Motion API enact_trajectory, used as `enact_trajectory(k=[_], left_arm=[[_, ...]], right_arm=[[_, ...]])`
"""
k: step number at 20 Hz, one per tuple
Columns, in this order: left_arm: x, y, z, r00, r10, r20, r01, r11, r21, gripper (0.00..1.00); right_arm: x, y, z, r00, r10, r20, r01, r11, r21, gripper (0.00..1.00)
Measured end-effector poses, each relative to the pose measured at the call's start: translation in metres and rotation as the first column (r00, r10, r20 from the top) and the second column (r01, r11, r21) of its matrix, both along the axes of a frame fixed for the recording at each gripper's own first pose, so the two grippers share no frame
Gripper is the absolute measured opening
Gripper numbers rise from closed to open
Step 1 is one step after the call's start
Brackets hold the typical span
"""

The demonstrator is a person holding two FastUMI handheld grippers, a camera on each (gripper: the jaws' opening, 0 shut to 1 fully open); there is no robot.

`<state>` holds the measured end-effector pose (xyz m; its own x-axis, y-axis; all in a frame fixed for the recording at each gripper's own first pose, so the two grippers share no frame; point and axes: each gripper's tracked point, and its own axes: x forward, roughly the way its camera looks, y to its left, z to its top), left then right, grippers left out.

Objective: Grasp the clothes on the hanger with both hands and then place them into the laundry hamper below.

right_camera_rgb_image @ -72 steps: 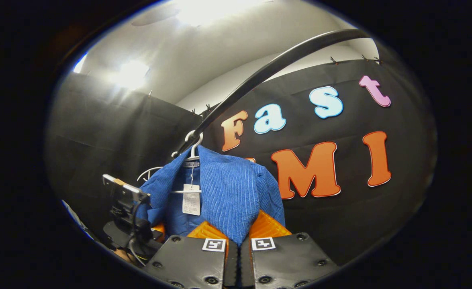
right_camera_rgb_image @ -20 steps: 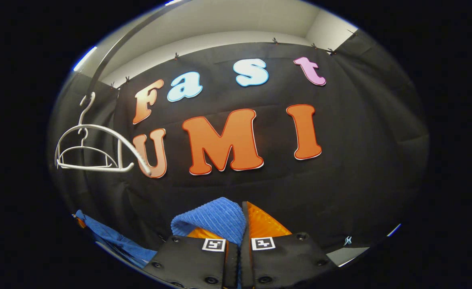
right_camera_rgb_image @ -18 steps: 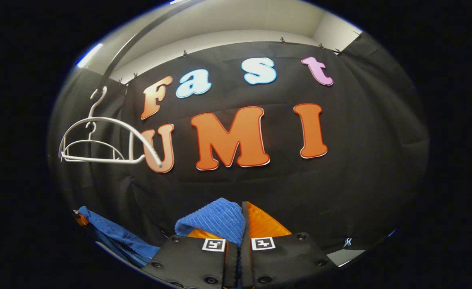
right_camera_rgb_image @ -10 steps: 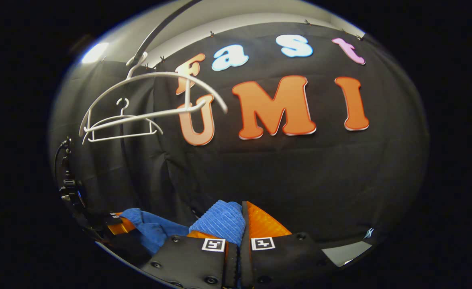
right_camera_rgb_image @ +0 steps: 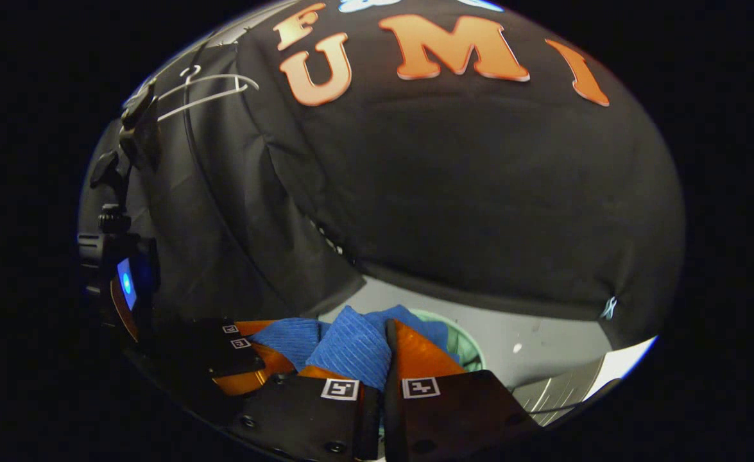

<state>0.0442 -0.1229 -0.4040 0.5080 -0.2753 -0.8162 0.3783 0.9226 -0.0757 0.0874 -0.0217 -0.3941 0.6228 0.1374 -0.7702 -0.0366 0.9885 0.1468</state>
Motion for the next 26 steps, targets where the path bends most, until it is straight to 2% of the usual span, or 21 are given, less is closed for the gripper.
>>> enact_trajectory(k=[4, 5, 6, 7, 9, 10, 16, 20, 23, 26], left_arm=[[-0.022, 0.013, -0.034, 0.994, 0.050, -0.092, -0.048, 0.998, 0.028, 0.14], [-0.026, 0.014, -0.033, 0.992, 0.059, -0.108, -0.057, 0.998, 0.025, 0.19], [-0.030, 0.014, -0.036, 0.991, 0.071, -0.110, -0.068, 0.997, 0.029, 0.40], [-0.032, 0.019, -0.034, 0.992, 0.083, -0.100, -0.078, 0.996, 0.053, 0.60], [-0.031, 0.029, -0.025, 0.991, 0.101, -0.088, -0.096, 0.993, 0.066, 1.00], [-0.032, 0.029, -0.027, 0.990, 0.110, -0.084, -0.105, 0.992, 0.068, 0.97], [-0.041, 0.033, -0.019, 0.989, 0.133, -0.065, -0.129, 0.990, 0.059, 0.97], [-0.041, 0.035, 0.026, 0.986, 0.166, 0.022, -0.166, 0.985, 0.039, 0.98], [-0.036, 0.038, 0.072, 0.960, 0.250, 0.125, -0.253, 0.968, 0.008, 0.97], [-0.031, 0.042, 0.137, 0.909, 0.331, 0.252, -0.336, 0.941, -0.022, 0.97]], right_arm=[[-0.015, -0.003, -0.045, 0.991, -0.067, -0.115, 0.064, 0.997, -0.033, 0.13], [-0.021, -0.004, -0.057, 0.989, -0.060, -0.133, 0.054, 0.998, -0.042, 0.07], [-0.024, -0.005, -0.066, 0.987, -0.054, -0.148, 0.048, 0.998, -0.049, 0.17], [-0.035, -0.006, -0.066, 0.987, -0.050, -0.155, 0.043, 0.998, -0.048, 0.58], [-0.044, -0.015, -0.059, 0.986, -0.055, -0.157, 0.049, 0.998, -0.047, 0.82], [-0.050, -0.017, -0.058, 0.985, -0.068, -0.157, 0.062, 0.997, -0.046, 1.00], [-0.068, -0.021, -0.054, 0.982, -0.091, -0.165, 0.086, 0.996, -0.037, 0.98], [-0.066, -0.018, 0.000, 0.995, -0.056, -0.081, 0.054, 0.998, -0.027, 0.98], [-0.068, -0.024, 0.046, 1.000, -0.003, -0.014, 0.003, 0.999, -0.036, 0.98], [-0.058, -0.021, 0.117, 0.993, 0.042, 0.109, -0.038, 0.999, -0.033, 0.99]])
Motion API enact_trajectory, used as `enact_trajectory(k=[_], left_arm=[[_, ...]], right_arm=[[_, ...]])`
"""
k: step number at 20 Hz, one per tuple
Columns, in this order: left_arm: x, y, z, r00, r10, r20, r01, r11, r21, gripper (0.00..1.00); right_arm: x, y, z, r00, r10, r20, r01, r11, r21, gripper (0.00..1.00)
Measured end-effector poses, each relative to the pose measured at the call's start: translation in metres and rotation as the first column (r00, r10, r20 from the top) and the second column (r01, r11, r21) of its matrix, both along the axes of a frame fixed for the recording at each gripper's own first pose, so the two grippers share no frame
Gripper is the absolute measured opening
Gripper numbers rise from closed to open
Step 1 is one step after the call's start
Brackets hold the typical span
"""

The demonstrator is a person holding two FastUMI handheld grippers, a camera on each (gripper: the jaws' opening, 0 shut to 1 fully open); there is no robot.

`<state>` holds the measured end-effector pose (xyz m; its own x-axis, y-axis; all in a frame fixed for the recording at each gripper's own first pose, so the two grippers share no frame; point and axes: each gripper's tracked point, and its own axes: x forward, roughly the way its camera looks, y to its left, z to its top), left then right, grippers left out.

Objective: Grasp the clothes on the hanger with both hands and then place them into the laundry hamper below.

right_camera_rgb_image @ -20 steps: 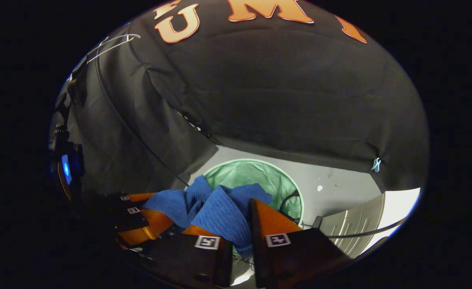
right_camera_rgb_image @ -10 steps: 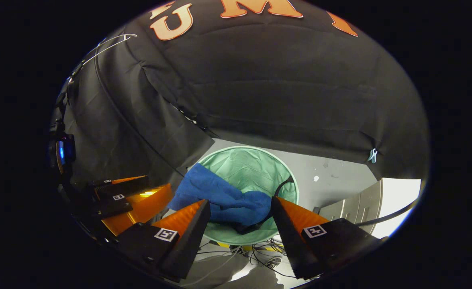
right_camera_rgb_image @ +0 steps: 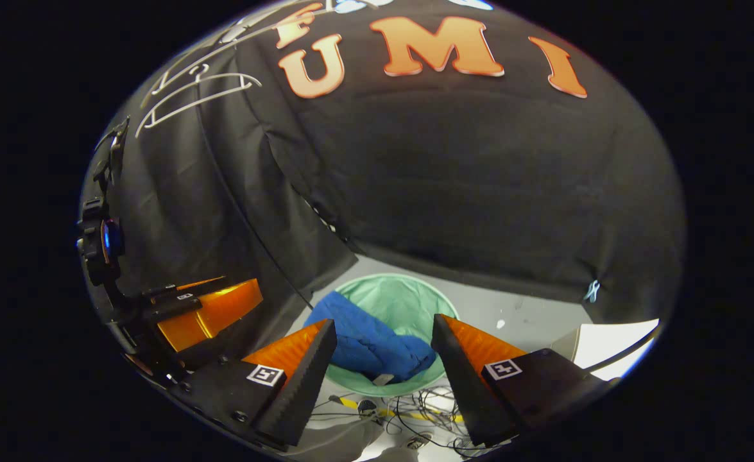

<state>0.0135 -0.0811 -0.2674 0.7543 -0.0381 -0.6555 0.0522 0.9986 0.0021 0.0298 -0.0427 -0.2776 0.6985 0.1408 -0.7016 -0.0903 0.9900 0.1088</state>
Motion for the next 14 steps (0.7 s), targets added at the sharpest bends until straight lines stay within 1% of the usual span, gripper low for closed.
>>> enact_trajectory(k=[1, 2, 4, 5, 6, 8, 9, 10, 11, 12, 14], left_arm=[[0.000, 0.001, 0.027, 0.997, 0.025, 0.067, -0.026, 1.000, 0.014, 0.97], [0.001, -0.001, 0.050, 0.989, 0.040, 0.142, -0.044, 0.999, 0.021, 0.97], [0.004, -0.011, 0.108, 0.957, 0.046, 0.288, -0.054, 0.998, 0.020, 0.96], [0.002, -0.013, 0.130, 0.942, 0.043, 0.334, -0.052, 0.998, 0.020, 0.96], [-0.007, -0.013, 0.149, 0.928, 0.040, 0.372, -0.051, 0.998, 0.020, 0.95], [-0.018, -0.019, 0.181, 0.899, 0.060, 0.434, -0.071, 0.997, 0.009, 0.95], [-0.023, -0.025, 0.198, 0.884, 0.073, 0.461, -0.081, 0.997, -0.003, 0.92], [-0.026, -0.022, 0.208, 0.870, 0.079, 0.487, -0.082, 0.997, -0.015, 0.92], [-0.032, -0.023, 0.221, 0.855, 0.079, 0.513, -0.077, 0.997, -0.026, 0.98], [-0.040, -0.021, 0.232, 0.839, 0.075, 0.539, -0.069, 0.997, -0.031, 0.92], [-0.049, -0.021, 0.249, 0.811, 0.062, 0.582, -0.062, 0.998, -0.019, 0.92]], right_arm=[[0.000, 0.003, 0.025, 0.999, 0.013, 0.051, -0.014, 1.000, 0.006, 0.98], [0.001, 0.006, 0.053, 0.994, 0.024, 0.103, -0.025, 1.000, 0.015, 0.98], [-0.005, 0.008, 0.103, 0.980, 0.036, 0.198, -0.044, 0.998, 0.033, 0.98], [-0.012, 0.006, 0.123, 0.970, 0.041, 0.238, -0.051, 0.998, 0.038, 0.98], [-0.015, 0.004, 0.144, 0.961, 0.046, 0.273, -0.058, 0.998, 0.039, 0.98], [-0.031, -0.004, 0.179, 0.939, 0.058, 0.338, -0.075, 0.996, 0.037, 0.98], [-0.044, -0.010, 0.197, 0.929, 0.064, 0.366, -0.083, 0.996, 0.036, 0.98], [-0.054, -0.012, 0.213, 0.916, 0.069, 0.395, -0.091, 0.995, 0.037, 0.98], [-0.071, -0.016, 0.229, 0.902, 0.069, 0.426, -0.096, 0.994, 0.042, 0.98], [-0.083, -0.019, 0.242, 0.888, 0.067, 0.454, -0.100, 0.994, 0.049, 0.89], [-0.099, -0.028, 0.274, 0.859, 0.057, 0.509, -0.102, 0.993, 0.061, 0.88]])
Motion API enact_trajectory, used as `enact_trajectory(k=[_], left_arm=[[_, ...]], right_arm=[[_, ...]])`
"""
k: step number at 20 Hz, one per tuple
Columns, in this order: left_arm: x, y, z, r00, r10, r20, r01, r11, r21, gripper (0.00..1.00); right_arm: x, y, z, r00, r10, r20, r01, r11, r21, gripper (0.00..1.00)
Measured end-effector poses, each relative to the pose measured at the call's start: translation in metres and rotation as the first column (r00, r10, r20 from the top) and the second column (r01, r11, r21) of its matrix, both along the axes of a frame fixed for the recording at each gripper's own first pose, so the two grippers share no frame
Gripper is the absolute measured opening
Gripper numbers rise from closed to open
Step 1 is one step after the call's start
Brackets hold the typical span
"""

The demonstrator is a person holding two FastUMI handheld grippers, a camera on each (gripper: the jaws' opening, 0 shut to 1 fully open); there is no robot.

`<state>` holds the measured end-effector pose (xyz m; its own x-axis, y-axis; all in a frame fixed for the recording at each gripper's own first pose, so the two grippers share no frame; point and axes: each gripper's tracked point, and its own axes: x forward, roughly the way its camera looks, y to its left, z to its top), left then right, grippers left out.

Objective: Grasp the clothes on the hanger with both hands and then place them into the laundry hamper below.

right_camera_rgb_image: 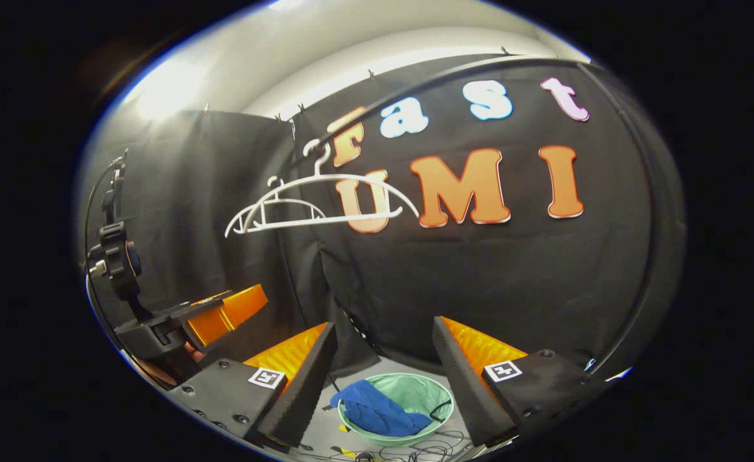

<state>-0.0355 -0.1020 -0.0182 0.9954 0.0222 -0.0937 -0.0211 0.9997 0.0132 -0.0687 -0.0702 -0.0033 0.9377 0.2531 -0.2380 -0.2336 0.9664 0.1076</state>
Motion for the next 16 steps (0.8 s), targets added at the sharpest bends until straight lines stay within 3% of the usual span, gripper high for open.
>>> enact_trajectory(k=[8, 9, 16], left_arm=[[-0.036, -0.019, 0.045, 0.995, 0.004, 0.095, -0.007, 0.999, 0.034, 0.92], [-0.041, -0.022, 0.048, 0.995, -0.003, 0.101, -0.001, 0.999, 0.036, 0.92], [-0.063, -0.042, 0.064, 0.991, -0.038, 0.126, 0.035, 0.999, 0.022, 0.92]], right_arm=[[-0.044, -0.029, 0.079, 0.983, -0.024, 0.181, 0.023, 1.000, 0.007, 0.88], [-0.050, -0.032, 0.086, 0.981, -0.027, 0.193, 0.026, 1.000, 0.011, 1.00], [-0.075, -0.048, 0.105, 0.966, -0.050, 0.253, 0.048, 0.999, 0.014, 0.97]])
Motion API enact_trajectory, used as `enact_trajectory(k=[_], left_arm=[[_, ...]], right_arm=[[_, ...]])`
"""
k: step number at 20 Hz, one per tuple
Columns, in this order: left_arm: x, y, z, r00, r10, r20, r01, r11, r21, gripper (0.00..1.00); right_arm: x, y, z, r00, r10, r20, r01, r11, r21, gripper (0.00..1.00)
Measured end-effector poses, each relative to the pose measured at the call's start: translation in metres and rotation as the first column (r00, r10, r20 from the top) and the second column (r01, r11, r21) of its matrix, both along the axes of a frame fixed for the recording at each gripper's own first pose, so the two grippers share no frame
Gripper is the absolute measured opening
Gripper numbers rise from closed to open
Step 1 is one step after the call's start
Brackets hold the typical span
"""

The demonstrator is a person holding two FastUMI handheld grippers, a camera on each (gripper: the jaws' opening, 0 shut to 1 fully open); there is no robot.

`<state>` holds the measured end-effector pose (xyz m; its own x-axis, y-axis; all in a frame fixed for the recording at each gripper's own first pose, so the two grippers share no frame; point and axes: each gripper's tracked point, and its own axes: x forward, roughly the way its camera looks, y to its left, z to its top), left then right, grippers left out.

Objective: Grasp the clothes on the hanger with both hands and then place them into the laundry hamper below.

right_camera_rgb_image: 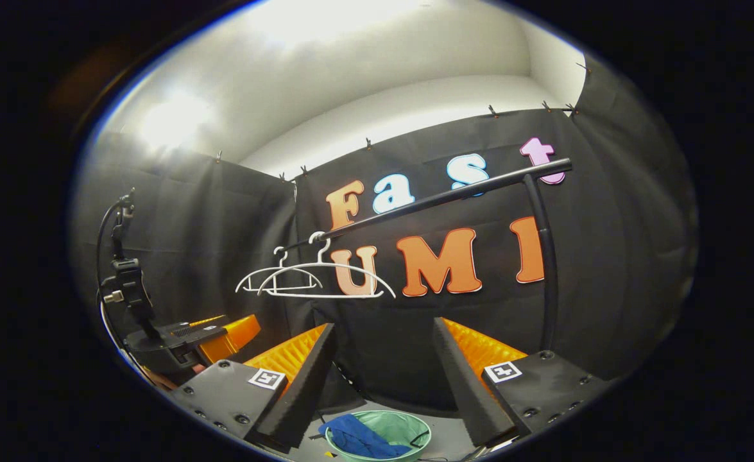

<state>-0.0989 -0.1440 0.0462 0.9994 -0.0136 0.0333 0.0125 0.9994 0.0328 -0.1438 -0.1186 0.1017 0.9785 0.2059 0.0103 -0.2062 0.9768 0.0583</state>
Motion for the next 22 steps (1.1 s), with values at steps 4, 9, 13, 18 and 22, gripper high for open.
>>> enact_trajectory(k=[4, 9, 13, 18, 22], left_arm=[[-0.010, -0.008, 0.007, 1.000, -0.020, 0.006, 0.020, 1.000, 0.008, 0.92], [-0.015, -0.014, 0.010, 1.000, -0.020, 0.014, 0.020, 1.000, 0.005, 0.92], [-0.015, -0.016, 0.010, 1.000, -0.019, 0.019, 0.019, 1.000, 0.003, 0.92], [-0.018, -0.020, 0.011, 0.999, -0.018, 0.028, 0.018, 1.000, -0.002, 0.92], [-0.018, -0.021, 0.011, 1.000, -0.018, 0.026, 0.018, 1.000, 0.001, 0.92]], right_arm=[[-0.009, -0.002, -0.002, 1.000, 0.003, 0.000, -0.003, 1.000, 0.012, 0.97], [-0.012, -0.009, -0.006, 1.000, 0.000, -0.012, 0.000, 1.000, 0.014, 0.97], [-0.014, -0.016, 0.001, 1.000, -0.010, 0.001, 0.010, 1.000, 0.019, 0.97], [-0.014, -0.016, -0.001, 1.000, -0.001, -0.003, 0.001, 1.000, 0.020, 0.97], [-0.015, -0.020, -0.003, 1.000, 0.001, -0.007, -0.001, 1.000, 0.022, 0.97]])
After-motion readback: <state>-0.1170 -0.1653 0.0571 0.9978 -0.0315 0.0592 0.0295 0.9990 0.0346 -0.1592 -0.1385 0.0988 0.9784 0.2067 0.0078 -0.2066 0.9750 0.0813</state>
